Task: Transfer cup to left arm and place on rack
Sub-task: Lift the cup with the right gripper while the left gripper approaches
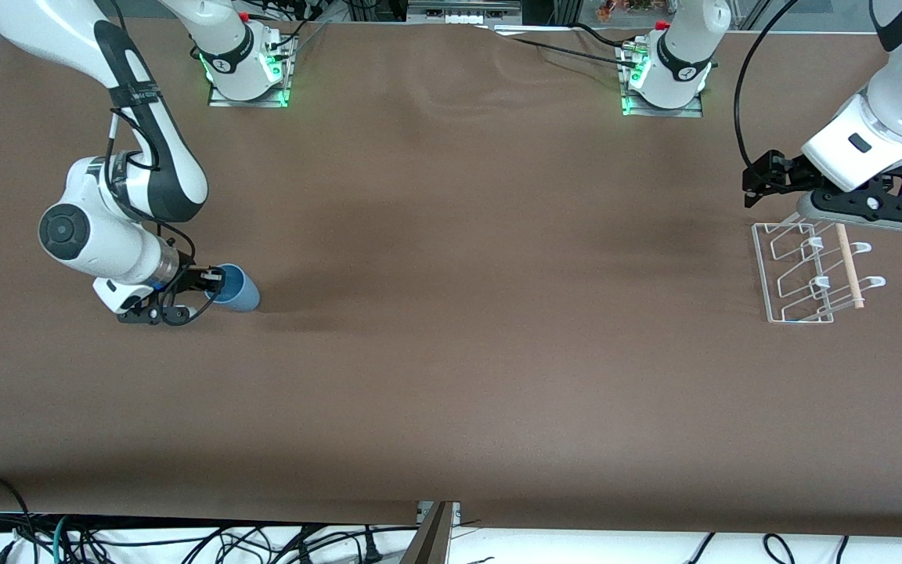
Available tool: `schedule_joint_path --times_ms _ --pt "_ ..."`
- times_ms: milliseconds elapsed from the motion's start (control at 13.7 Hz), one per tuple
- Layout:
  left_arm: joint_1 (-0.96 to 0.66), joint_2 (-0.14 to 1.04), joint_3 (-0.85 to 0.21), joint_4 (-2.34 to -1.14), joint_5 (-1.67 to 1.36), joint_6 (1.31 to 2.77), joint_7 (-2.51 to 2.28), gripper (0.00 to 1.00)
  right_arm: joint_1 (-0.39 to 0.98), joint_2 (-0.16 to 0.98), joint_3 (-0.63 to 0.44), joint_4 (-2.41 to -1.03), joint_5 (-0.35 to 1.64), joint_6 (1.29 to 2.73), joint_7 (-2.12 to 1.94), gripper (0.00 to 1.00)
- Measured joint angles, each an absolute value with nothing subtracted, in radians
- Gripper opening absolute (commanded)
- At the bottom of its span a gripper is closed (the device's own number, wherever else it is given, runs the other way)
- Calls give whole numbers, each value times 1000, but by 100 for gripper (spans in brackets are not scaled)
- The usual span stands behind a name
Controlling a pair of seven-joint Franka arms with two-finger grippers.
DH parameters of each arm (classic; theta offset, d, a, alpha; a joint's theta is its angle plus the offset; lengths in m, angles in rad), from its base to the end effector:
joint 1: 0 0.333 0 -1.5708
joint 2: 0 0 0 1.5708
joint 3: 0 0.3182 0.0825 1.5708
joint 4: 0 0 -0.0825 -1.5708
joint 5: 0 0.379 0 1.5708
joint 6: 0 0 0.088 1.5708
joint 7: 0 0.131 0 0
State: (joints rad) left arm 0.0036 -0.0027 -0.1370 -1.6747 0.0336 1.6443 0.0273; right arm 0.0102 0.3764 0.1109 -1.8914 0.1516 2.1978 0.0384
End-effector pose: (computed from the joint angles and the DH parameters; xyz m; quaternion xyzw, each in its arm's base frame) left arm 0.5470 -0.0693 0.5619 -0.9964 0.0817 0.0129 0.0176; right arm 0.6113 0.0799 0.2839 -0.9961 0.0085 0.0408 0.0772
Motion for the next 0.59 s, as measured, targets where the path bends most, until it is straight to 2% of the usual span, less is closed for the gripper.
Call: schedule_joint_path --times_ms 220,439,585 --pt "9 12 -130 -1676 34 1643 27 100 71 400 145 -1711 361 2078 121 0" --pt "10 44 -132 -1677 -18 1598 30 100 202 472 158 -1564 419 2070 384 0" --pt "5 58 -136 -1678 -35 1577 102 100 295 536 161 -1464 529 2079 548 0"
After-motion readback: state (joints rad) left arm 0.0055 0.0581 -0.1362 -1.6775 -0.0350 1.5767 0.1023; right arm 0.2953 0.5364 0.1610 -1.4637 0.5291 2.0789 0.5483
